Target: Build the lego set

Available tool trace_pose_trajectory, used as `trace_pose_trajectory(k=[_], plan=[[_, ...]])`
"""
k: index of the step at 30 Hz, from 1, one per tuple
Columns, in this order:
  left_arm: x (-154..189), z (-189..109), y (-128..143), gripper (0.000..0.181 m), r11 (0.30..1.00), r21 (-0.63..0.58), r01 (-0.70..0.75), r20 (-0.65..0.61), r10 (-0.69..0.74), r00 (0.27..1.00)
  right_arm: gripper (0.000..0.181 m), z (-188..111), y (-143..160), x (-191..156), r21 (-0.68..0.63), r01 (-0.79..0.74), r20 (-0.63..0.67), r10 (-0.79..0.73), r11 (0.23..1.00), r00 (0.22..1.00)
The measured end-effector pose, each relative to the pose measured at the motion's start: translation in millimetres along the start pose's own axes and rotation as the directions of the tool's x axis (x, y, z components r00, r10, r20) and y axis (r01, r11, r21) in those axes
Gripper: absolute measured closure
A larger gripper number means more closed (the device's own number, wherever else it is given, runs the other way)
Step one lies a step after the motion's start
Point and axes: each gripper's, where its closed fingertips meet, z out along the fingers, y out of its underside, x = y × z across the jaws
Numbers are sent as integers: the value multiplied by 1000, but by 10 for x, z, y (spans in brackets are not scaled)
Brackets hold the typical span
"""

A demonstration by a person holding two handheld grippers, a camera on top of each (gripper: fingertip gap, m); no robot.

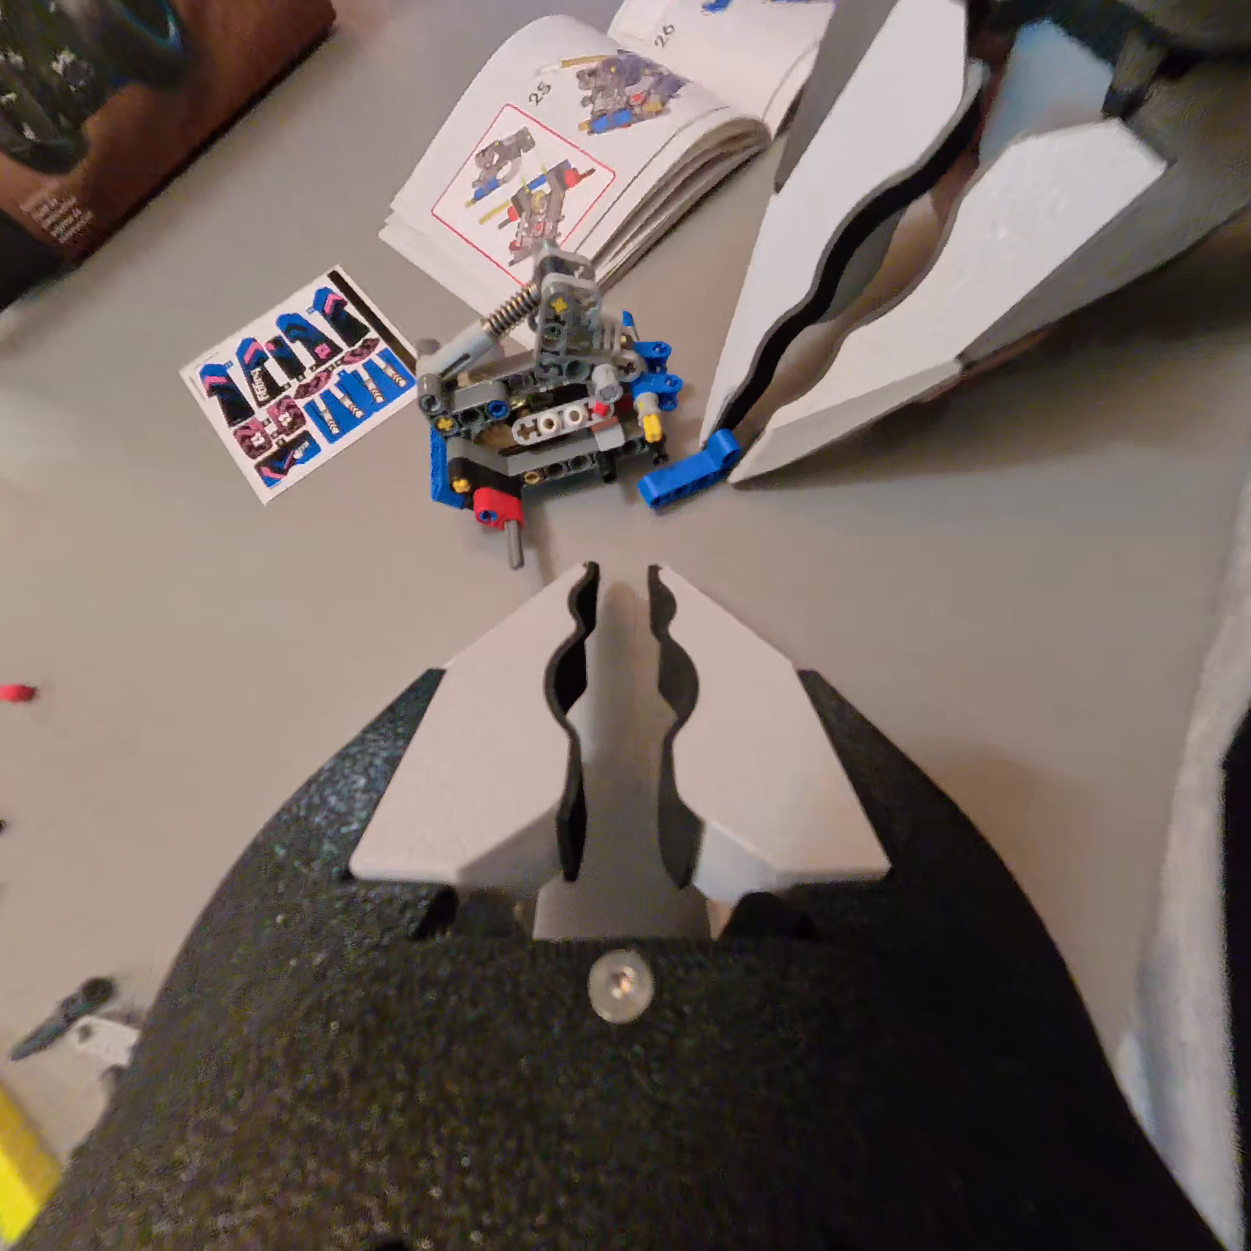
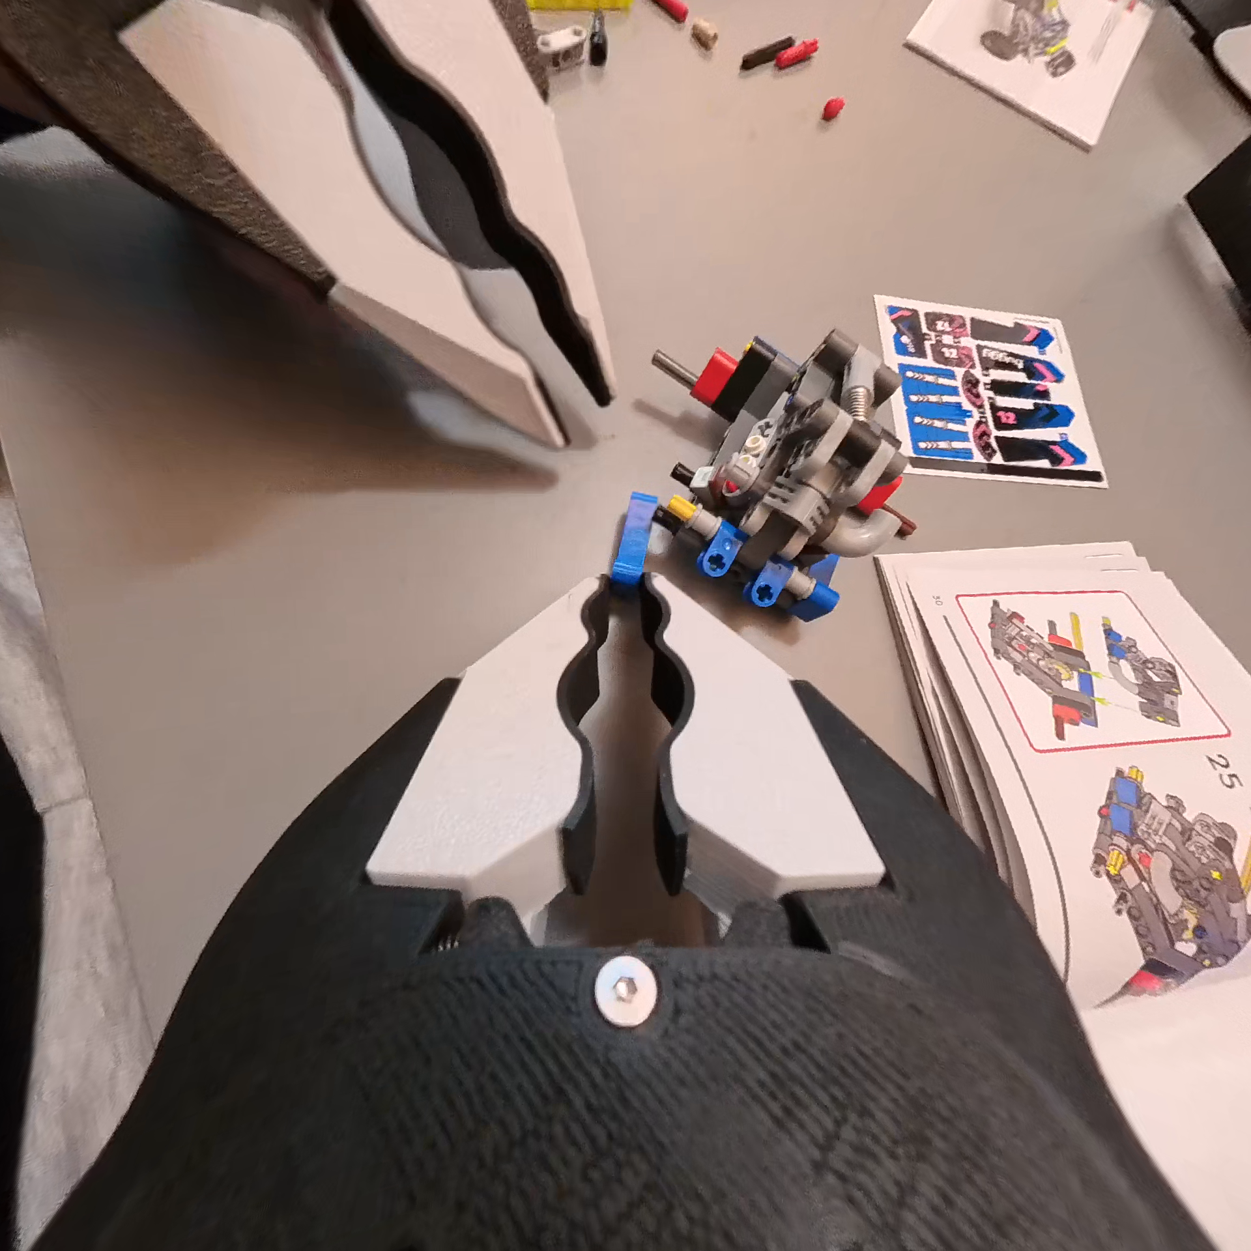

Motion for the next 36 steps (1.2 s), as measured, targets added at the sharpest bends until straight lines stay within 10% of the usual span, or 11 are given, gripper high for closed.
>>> trace_pose_trajectory(k=[1, 14, 23, 36], plan=[[43, -18, -38, 164, 1000, 26, 14, -12, -14, 1000, 175, -6, -29, -11, 18, -23, 2, 23, 1000, 1000], [121, -64, -208, 152, 968, 129, 218, 75, -228, 971, 175, -136, -285, -70, 178, -282, 149, 258, 943, 955], [188, -124, -354, 164, 656, 176, 734, -309, -671, 674, 175, -138, -347, -75, 214, -141, -19, 148, 967, 989], [149, -52, -375, 178, 445, 175, 878, -421, -773, 475, 175, -145, -369, -10, 220, -32, -148, 65, 975, 987]])
